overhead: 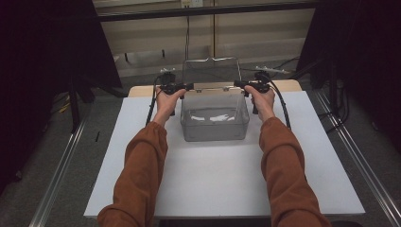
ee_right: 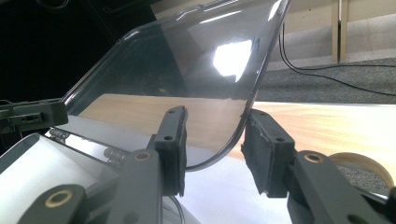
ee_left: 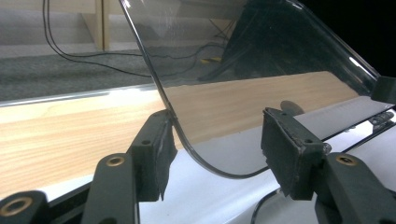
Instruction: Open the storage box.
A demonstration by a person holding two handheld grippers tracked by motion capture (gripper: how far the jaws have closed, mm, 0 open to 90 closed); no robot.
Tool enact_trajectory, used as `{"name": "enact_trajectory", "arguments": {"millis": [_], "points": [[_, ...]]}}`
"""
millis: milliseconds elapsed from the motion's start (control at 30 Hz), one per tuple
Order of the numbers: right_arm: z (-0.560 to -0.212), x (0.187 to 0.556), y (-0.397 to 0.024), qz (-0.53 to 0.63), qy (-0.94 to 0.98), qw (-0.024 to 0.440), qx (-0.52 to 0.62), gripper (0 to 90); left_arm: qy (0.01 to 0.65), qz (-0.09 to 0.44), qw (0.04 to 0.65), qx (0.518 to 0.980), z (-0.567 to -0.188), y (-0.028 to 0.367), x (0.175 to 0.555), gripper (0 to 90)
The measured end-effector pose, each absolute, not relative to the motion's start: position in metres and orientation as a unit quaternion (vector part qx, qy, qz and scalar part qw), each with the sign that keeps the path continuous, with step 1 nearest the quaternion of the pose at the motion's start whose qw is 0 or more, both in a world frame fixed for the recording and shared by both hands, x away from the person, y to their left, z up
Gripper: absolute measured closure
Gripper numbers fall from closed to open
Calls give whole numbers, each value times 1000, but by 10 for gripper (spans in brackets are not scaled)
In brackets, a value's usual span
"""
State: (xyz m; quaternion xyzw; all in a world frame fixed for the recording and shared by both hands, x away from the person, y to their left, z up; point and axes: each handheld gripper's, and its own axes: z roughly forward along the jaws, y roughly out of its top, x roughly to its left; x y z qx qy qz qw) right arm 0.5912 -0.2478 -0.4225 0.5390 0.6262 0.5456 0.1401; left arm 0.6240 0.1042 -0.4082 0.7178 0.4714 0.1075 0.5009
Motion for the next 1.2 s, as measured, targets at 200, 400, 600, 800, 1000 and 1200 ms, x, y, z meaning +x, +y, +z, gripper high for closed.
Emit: {"name": "enact_trajectory", "arguments": {"millis": [200,400,600,800,1000,1200], "points": [[-422,591,-248,543,628,144,538,578,476,109,501,715,-409,103,624,443],[-421,590,-248,538,631,154,537,535,484,99,504,709,-411,104,625,439],[-421,590,-247,538,632,157,535,527,491,90,507,702,-413,104,626,435],[-421,590,-247,539,631,164,534,525,492,90,507,702,-414,105,627,423],[-421,590,-247,539,630,165,535,502,483,109,500,711,-412,101,625,368],[-424,590,-247,531,628,183,539,395,481,123,503,708,-418,97,625,320]]}}
